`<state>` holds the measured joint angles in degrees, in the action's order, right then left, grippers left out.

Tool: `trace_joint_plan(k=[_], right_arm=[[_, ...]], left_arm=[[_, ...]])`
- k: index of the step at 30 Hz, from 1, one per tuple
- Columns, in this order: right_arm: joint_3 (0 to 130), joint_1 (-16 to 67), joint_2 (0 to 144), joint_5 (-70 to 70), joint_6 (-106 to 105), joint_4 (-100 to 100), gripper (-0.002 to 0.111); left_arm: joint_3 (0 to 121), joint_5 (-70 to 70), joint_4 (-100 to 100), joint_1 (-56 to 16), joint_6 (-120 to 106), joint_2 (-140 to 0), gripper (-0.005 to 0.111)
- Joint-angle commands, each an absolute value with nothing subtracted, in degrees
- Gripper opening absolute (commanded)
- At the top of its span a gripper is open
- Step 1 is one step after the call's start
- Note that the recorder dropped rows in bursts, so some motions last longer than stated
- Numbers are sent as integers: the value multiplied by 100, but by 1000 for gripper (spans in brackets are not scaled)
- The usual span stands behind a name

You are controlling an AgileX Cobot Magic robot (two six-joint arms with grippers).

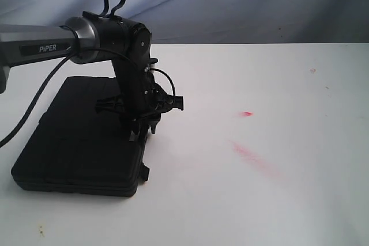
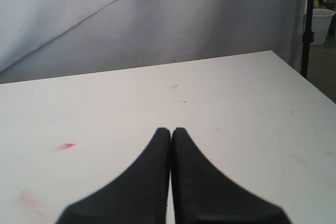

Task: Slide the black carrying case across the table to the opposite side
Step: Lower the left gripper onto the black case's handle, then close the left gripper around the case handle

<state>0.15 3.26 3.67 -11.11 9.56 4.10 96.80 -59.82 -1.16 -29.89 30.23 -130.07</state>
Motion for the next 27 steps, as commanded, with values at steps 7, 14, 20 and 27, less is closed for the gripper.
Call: trace_joint_plan(k=[7, 14, 20, 27], right_arm=[[0, 298, 377, -1100, 950, 475, 0], [0, 298, 377, -1100, 950, 475, 0], [0, 298, 377, -1100, 950, 475, 0], [0, 298, 377, -1100, 950, 475, 0]], left_arm=[[9709, -5866, -181, -3023, 3319, -13011, 2], [9728, -5816, -420, -3092, 3346, -13011, 0], [10091, -5692, -380, -3431, 3611, -13031, 0], [10947, -6136, -414, -3769, 3774, -13446, 0]])
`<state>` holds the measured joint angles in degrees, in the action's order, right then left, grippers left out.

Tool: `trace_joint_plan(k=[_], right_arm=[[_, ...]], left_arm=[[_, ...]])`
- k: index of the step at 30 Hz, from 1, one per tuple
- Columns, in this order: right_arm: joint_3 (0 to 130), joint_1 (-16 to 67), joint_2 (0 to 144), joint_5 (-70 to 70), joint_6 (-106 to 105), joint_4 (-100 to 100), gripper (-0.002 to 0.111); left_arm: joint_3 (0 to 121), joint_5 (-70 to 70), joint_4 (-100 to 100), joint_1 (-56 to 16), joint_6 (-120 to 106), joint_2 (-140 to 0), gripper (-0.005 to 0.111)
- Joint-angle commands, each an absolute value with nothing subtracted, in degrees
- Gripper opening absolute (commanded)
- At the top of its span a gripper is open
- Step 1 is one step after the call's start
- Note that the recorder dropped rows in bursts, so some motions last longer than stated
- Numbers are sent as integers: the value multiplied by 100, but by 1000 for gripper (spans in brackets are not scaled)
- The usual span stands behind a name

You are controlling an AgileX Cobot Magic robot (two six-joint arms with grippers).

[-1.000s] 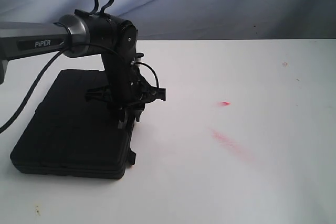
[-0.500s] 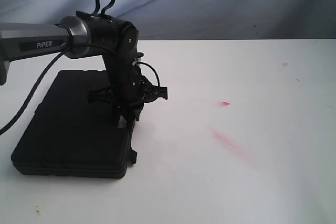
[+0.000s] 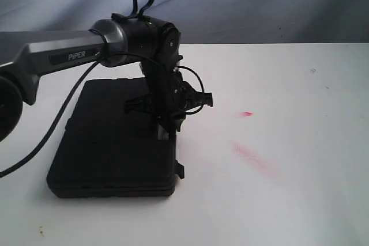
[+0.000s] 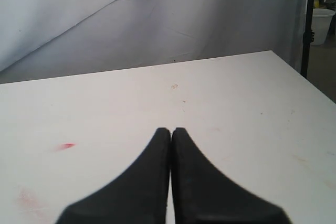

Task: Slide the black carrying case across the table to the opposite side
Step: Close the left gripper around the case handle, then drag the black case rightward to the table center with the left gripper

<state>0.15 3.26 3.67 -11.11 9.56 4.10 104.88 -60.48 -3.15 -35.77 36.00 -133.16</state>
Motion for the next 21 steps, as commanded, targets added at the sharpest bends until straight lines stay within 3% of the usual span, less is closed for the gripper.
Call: trace_joint_plan(k=[1, 21], right_arm=[[0, 298, 377, -1100, 950, 475, 0], [0, 298, 377, -1100, 950, 475, 0]], left_arm=[[11071, -6185, -414, -3816, 3789, -13529, 0], [12774, -6560, -802, -4223, 3964, -14539, 0]])
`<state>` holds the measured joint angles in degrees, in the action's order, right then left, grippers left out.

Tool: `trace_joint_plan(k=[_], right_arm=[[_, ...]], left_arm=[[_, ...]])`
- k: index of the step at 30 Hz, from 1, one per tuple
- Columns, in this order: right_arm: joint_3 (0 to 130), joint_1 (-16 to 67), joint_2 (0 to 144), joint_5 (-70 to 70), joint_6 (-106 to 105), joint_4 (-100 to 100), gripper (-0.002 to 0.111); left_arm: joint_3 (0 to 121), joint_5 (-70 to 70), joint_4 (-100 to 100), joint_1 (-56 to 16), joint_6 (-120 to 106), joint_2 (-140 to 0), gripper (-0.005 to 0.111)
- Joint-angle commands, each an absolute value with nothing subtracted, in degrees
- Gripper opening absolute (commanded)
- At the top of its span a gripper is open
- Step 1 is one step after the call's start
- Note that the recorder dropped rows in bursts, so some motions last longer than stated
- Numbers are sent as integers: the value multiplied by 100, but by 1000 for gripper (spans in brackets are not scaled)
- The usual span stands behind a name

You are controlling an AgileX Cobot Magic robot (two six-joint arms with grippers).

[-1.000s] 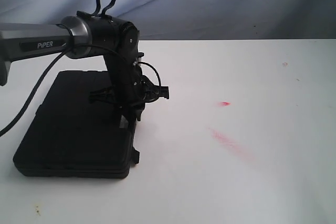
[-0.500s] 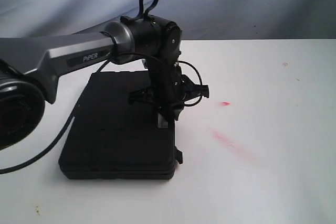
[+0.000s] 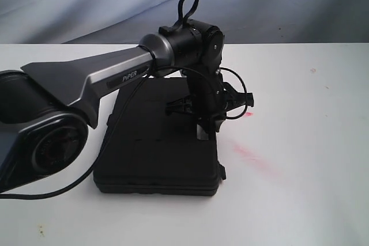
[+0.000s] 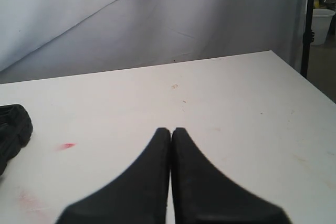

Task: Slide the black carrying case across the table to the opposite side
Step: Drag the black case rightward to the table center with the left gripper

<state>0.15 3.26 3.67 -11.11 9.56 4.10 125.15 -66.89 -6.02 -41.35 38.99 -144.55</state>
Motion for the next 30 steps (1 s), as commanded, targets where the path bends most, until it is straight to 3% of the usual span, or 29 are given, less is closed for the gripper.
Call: trace_joint_plan(k=[1, 30], right_arm=[[0, 298, 377, -1100, 950, 475, 0], [0, 298, 377, -1100, 950, 475, 0]], left_arm=[[12811, -6571, -817, -4223, 3979, -14559, 0], [12838, -6391, -889, -4223, 4296, -14560, 0]])
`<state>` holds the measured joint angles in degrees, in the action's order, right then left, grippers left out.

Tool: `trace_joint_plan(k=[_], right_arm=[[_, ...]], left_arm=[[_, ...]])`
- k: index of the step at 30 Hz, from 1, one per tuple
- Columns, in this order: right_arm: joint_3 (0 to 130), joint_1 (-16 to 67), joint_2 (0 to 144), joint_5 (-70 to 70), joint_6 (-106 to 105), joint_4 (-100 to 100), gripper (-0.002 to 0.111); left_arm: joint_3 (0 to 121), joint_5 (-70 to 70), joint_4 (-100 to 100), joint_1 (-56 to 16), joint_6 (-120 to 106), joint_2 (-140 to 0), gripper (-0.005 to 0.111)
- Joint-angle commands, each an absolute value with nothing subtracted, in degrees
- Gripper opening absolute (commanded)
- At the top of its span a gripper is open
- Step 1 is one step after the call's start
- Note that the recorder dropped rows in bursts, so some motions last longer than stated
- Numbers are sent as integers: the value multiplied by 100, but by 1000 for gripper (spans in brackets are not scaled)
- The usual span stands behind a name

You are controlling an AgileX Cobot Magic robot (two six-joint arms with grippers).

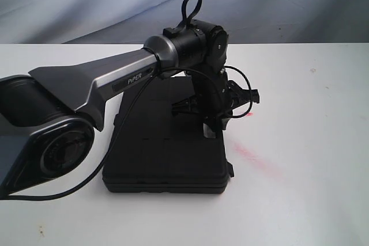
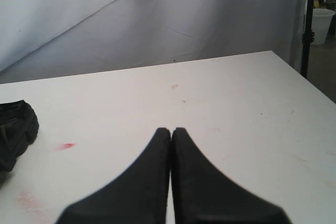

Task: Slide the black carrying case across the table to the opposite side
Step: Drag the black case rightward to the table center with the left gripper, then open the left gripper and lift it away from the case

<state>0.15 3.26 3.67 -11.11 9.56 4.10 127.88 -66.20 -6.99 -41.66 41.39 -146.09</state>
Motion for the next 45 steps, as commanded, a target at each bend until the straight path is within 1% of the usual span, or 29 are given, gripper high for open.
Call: trace_joint_plan(k=[1, 6, 9, 11, 17, 18, 25, 28, 31, 35, 38, 39, 42, 45], right_arm=[[0, 298, 377, -1100, 950, 475, 0], [0, 298, 377, -1100, 950, 475, 0], [0, 298, 377, -1100, 950, 475, 0], [0, 298, 377, -1100, 950, 475, 0], [0, 298, 377, -1100, 950, 475, 0], [0, 298, 377, -1100, 950, 475, 0], [0, 298, 377, -1100, 950, 475, 0], [0, 298, 377, -1100, 950, 475, 0], [0, 298, 377, -1100, 950, 475, 0], [0, 298, 377, -1100, 950, 475, 0], [0, 298, 377, -1100, 950, 475, 0], [0, 298, 377, -1100, 950, 475, 0], [0, 298, 377, -1100, 950, 475, 0], [0, 298, 377, -1100, 950, 475, 0]], left_arm=[[12838, -6393, -889, -4223, 4296, -14560, 0], [12838, -6266, -883, -4223, 4282, -14560, 0], [12838, -6301, -822, -4223, 4224, -14560, 4], [12838, -6301, -795, -4223, 4186, -14560, 10], [12838, -6340, -795, -4223, 4001, -14549, 36], [12838, -6340, -795, -4223, 4001, -14549, 36], [13456, -6996, -198, -4223, 3962, -14549, 36], [13840, -6996, -198, -4223, 3438, -14549, 36], [14088, -6996, -241, -4238, 2390, -14436, 36], [14088, -6996, 727, -4370, 2150, -13981, 34], [14088, -6996, 958, -4427, 2027, -13759, 24], [14088, -6996, 933, -4455, 1978, -13678, 17], [14088, -6878, 962, -4512, 1907, -13525, 0], [14088, -6589, 1201, -4640, 1877, -13443, 0]])
